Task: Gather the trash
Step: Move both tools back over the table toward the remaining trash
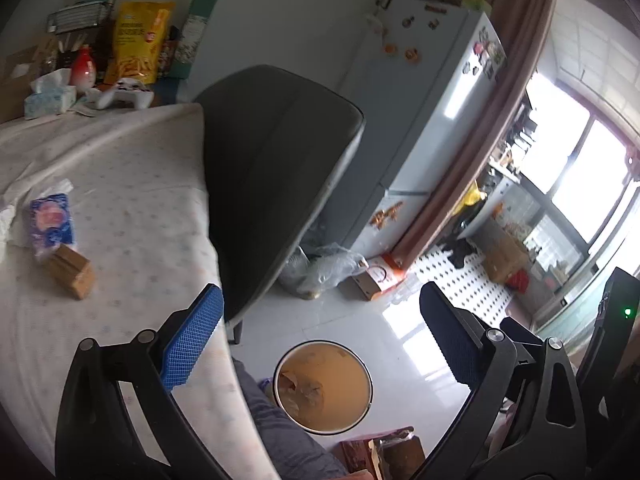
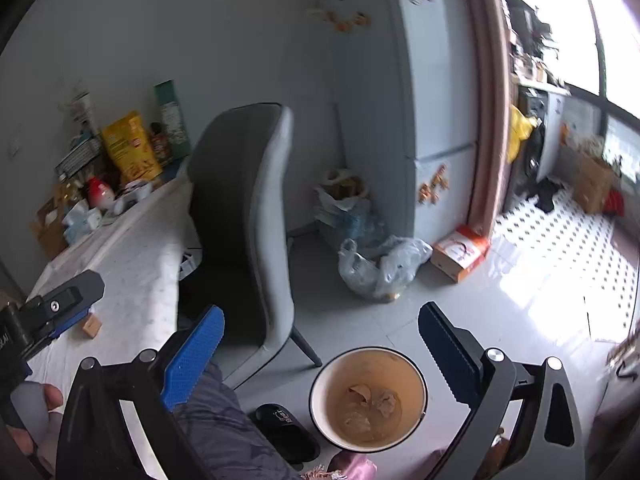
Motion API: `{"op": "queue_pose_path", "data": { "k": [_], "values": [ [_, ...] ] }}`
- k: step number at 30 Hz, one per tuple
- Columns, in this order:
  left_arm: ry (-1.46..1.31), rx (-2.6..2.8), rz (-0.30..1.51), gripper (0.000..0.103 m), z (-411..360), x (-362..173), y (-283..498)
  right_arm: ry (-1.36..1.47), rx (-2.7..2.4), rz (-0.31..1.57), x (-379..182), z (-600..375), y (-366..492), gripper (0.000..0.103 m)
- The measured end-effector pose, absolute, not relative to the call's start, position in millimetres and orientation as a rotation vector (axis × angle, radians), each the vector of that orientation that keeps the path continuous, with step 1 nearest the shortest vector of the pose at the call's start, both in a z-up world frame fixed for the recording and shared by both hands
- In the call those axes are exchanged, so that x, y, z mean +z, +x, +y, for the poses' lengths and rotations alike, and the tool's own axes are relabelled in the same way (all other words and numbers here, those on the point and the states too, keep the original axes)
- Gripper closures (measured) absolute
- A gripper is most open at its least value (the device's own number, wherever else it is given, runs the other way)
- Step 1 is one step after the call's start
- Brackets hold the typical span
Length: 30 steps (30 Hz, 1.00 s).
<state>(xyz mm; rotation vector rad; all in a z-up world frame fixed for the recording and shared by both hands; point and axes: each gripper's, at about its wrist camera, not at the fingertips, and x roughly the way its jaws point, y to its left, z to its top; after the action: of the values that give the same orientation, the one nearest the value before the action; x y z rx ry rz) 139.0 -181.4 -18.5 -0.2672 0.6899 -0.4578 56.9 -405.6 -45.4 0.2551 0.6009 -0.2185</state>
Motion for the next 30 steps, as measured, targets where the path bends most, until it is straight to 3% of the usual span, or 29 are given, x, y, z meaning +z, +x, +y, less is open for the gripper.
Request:
{"op": "queue_pose_path", "data": {
  "k": [30],
  "values": [
    [-0.380, -0.288, 0.629, 0.006, -57, -21, 120, 0.142, 0.011, 0.579, -22, -288, 76, 0.007]
  ]
}}
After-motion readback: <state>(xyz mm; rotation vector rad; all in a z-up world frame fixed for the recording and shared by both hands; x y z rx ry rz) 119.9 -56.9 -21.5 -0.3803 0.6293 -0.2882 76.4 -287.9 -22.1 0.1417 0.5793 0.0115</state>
